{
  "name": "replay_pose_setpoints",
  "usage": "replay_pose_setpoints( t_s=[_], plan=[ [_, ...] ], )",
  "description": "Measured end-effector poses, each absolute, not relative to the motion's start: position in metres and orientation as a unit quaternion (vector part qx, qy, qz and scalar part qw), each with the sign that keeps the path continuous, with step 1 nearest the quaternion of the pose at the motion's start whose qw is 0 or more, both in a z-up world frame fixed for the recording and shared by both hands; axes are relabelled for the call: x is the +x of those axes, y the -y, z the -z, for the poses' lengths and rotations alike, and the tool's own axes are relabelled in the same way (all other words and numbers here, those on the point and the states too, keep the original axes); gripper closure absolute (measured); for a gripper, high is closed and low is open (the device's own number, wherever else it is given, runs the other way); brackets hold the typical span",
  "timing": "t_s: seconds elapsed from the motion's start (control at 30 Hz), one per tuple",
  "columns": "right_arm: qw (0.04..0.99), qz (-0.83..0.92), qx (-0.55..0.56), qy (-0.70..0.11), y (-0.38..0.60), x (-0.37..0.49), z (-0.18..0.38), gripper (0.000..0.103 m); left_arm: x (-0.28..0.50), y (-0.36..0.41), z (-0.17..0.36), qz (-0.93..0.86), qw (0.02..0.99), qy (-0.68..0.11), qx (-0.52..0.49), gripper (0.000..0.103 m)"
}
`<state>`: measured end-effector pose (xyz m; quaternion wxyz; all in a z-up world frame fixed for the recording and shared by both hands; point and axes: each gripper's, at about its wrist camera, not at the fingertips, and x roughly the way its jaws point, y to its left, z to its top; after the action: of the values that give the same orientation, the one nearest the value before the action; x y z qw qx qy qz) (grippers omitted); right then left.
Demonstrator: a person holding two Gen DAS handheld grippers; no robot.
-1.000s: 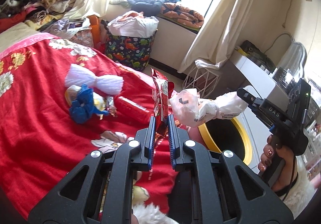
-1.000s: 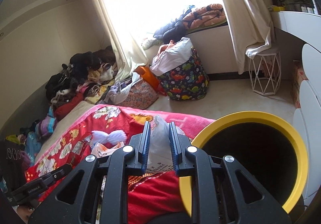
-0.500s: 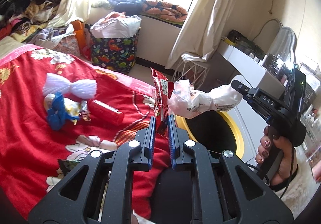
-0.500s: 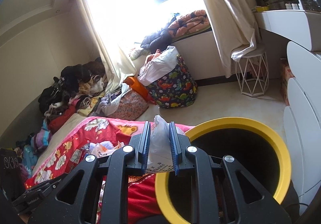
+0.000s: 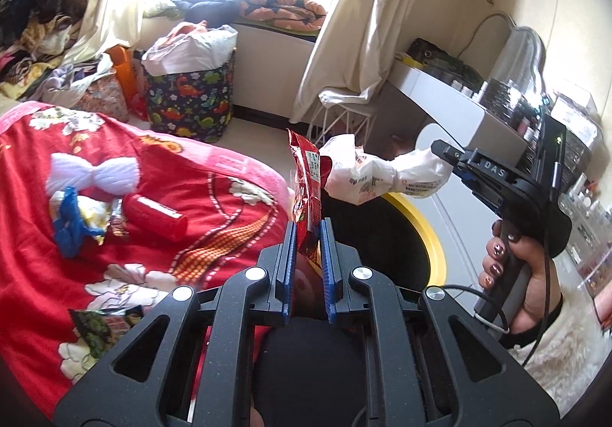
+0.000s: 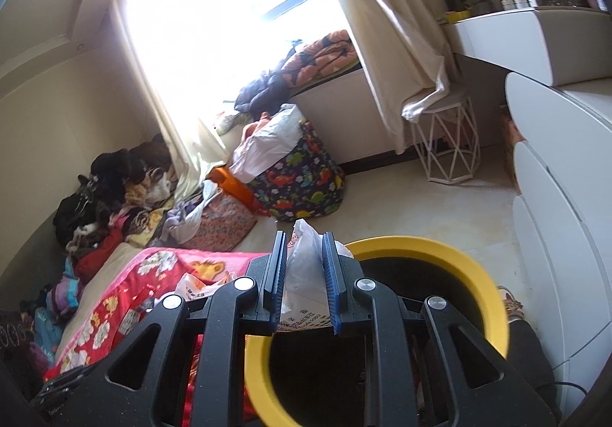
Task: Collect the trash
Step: 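Carry the red wrapper and white bag over the yellow-rimmed bin with both grippers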
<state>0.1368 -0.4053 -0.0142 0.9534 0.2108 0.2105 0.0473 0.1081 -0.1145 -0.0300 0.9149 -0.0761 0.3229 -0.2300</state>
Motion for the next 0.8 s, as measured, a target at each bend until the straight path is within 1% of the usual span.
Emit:
replay_pose_setpoints(
  t_s=[0.8],
  plan=[
    [0.949, 0.035, 0.226, -0.216, 0.459, 0.129, 0.037, 0.085, 0.119, 0.168, 0.045, 0.275, 0.897, -0.344, -0.052, 0.095]
  ],
)
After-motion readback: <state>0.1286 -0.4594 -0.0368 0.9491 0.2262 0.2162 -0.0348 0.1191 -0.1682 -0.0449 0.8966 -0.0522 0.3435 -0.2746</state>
